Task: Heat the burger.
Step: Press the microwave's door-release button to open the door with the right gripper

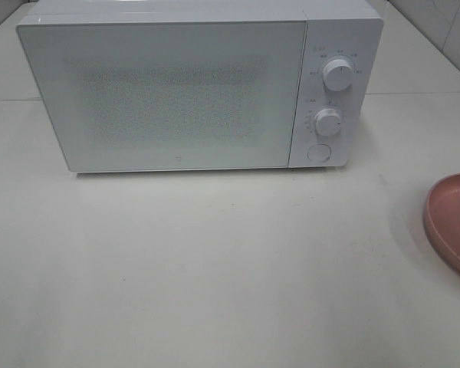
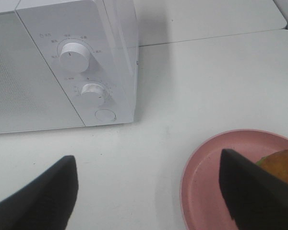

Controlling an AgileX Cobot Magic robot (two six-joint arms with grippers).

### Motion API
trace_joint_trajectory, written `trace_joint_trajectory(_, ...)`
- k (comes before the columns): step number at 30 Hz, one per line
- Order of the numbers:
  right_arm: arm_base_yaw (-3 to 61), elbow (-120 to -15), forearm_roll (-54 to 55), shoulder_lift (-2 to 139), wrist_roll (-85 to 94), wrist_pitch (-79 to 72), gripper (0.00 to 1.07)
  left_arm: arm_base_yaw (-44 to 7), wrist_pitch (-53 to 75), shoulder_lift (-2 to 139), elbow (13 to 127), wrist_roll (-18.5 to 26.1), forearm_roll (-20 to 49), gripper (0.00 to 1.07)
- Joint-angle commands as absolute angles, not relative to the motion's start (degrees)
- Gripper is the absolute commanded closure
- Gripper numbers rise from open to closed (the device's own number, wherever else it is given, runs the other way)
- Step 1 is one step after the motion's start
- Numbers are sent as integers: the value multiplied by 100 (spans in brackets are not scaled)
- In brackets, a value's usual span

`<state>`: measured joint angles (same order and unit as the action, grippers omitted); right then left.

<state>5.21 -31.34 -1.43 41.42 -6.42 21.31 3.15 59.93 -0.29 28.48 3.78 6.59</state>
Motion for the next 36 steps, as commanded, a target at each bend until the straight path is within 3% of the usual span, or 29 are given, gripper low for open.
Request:
trace_joint_trajectory(1, 487, -3174, -201, 4521, -602, 1639, 31, 315, 5942, -160, 2836, 350, 665, 6)
trace_joint_trajectory(26, 493, -3174, -584, 7191, -367, -2045, 31, 315, 5942, -160, 2836, 350, 665, 6)
trace_joint_trajectory(34, 527, -2974, 384, 7660, 487, -3094, 31, 315, 5942, -160, 2836, 350, 665, 6)
trace_joint_trajectory(36, 796, -2802, 1054, 7689, 1026, -3541, 31, 315, 5942, -160, 2836, 350, 665, 6)
